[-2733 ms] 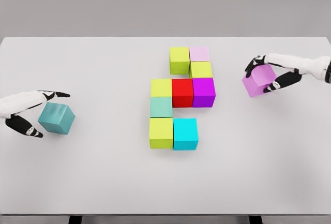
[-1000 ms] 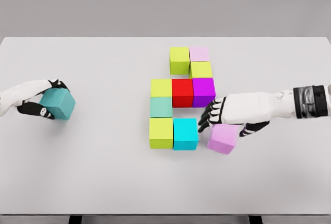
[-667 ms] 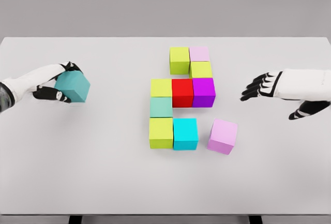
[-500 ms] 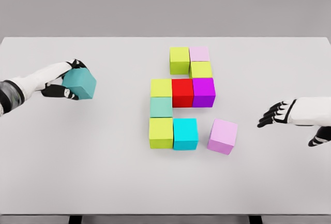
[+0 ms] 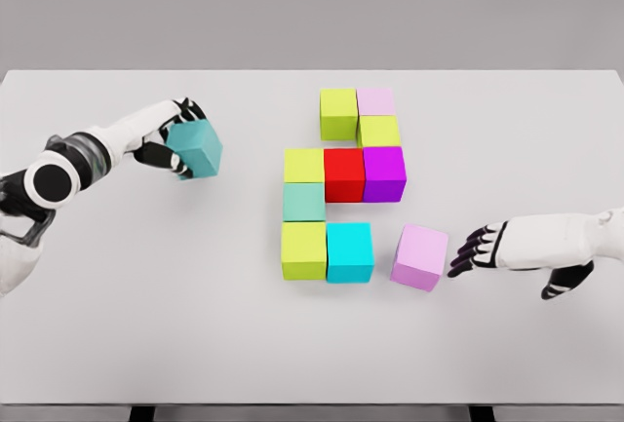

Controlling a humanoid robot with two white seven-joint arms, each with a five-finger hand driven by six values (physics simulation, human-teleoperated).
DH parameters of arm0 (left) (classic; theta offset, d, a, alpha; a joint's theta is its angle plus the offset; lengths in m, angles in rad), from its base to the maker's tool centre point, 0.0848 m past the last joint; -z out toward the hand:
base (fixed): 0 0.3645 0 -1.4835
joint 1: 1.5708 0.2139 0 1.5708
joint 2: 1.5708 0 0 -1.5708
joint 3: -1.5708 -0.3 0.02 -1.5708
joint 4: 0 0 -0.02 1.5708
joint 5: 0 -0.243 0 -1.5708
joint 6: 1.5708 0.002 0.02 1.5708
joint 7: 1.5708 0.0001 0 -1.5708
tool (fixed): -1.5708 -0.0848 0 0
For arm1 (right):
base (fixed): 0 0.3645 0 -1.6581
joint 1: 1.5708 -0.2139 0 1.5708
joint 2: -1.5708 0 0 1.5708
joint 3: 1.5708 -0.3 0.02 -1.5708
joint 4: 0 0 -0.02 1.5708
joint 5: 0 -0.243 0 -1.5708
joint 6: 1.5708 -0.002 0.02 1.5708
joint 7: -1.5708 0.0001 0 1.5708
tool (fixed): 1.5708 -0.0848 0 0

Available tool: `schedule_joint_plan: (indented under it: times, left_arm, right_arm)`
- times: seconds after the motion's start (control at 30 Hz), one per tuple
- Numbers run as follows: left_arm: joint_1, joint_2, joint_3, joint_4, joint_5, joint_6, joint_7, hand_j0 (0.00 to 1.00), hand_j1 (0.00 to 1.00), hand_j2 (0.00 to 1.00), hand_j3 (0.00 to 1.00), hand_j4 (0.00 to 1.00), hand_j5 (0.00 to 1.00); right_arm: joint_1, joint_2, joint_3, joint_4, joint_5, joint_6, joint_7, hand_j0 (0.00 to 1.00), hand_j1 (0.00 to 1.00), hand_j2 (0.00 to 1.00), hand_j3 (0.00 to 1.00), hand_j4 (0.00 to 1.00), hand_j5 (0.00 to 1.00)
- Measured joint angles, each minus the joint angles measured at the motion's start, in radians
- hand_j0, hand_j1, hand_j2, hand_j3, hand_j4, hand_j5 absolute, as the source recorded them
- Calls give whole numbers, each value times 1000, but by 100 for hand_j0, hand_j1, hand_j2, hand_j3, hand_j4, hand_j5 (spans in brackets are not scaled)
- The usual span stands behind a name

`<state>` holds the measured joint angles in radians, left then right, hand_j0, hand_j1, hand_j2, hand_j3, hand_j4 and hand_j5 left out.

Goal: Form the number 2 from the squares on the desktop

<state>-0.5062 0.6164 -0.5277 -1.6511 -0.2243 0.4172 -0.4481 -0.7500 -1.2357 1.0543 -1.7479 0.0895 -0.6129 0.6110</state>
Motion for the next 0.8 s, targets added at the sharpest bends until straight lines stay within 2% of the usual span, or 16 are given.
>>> schedule_joint_plan:
  times: [0.2, 0.43, 0.8]
  left_arm:
    - [-32, -70, -6, 53, -31, 4, 0, 29, 29, 29, 29, 29, 29]
    - [-69, -180, -7, 140, -111, 4, 0, 28, 28, 28, 28, 28, 28]
    - [-167, -347, -7, 323, -247, -1, 1, 28, 28, 28, 28, 28, 28]
  right_arm:
    - [-31, 25, 0, 0, 4, 0, 0, 100, 100, 100, 100, 100, 100]
    - [-45, 50, -7, 1, 5, 0, 0, 100, 100, 100, 100, 100, 100]
    - [-35, 63, -1, 102, 67, 0, 0, 100, 100, 100, 100, 100, 100]
